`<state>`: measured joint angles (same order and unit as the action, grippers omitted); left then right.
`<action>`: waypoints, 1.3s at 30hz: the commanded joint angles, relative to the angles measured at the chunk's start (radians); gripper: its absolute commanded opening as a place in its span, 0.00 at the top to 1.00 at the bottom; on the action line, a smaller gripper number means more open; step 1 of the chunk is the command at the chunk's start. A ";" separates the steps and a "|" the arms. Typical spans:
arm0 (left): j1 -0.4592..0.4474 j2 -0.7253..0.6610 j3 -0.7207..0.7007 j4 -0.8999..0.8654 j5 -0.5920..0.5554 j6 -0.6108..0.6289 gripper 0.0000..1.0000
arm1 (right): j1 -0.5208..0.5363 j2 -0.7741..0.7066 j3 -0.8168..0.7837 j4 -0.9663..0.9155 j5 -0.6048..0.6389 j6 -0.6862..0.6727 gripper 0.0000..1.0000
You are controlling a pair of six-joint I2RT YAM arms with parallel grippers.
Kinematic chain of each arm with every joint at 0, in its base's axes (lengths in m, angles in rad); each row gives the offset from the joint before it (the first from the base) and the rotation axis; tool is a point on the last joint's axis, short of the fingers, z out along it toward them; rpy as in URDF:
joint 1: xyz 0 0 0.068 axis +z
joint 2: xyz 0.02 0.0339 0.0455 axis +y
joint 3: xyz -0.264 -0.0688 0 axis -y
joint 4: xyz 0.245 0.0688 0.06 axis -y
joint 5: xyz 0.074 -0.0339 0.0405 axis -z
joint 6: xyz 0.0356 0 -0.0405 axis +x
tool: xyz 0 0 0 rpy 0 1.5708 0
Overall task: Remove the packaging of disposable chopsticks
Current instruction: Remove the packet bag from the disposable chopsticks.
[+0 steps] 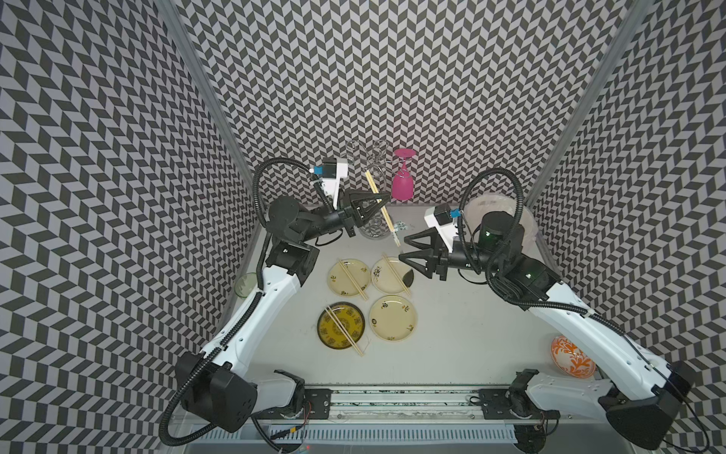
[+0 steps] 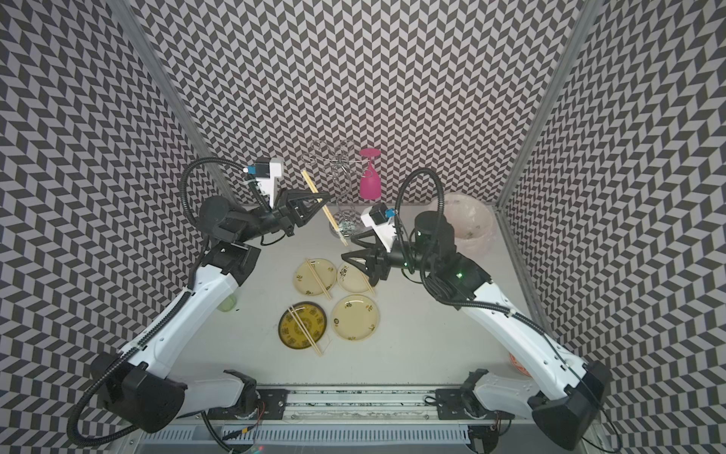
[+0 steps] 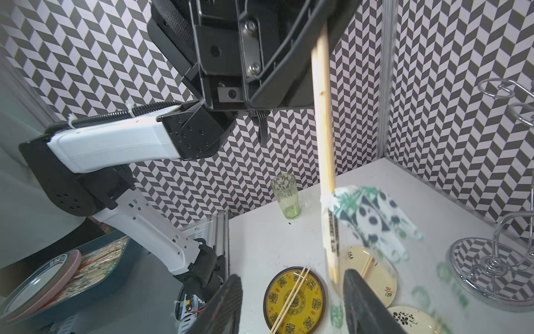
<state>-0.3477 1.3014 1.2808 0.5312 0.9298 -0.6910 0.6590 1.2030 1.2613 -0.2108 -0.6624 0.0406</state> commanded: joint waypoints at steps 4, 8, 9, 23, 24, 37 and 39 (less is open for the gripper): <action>0.010 -0.003 -0.030 0.218 0.035 -0.179 1.00 | -0.006 -0.014 0.006 0.020 0.002 -0.022 0.39; 0.009 -0.011 -0.053 0.281 0.042 -0.248 1.00 | -0.007 -0.006 0.011 0.028 0.044 -0.017 0.39; 0.009 -0.014 -0.054 0.278 0.042 -0.246 1.00 | -0.007 0.002 0.014 0.018 0.043 -0.020 0.43; 0.011 -0.044 -0.043 0.302 0.017 -0.287 1.00 | -0.002 0.017 -0.010 0.022 -0.059 0.005 0.67; 0.012 -0.045 -0.043 0.305 0.015 -0.290 1.00 | -0.001 0.017 -0.011 0.025 -0.063 0.008 0.68; 0.063 -0.083 -0.063 0.322 -0.008 -0.314 1.00 | 0.008 0.000 -0.006 -0.011 0.035 0.036 1.00; 0.123 -0.114 -0.077 0.309 -0.032 -0.314 1.00 | -0.013 -0.015 -0.008 -0.054 0.119 0.065 1.00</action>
<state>-0.2932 1.2499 1.2118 0.8242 0.9325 -0.9924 0.6659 1.2209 1.2575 -0.2329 -0.6640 0.0788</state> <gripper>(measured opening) 0.077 0.048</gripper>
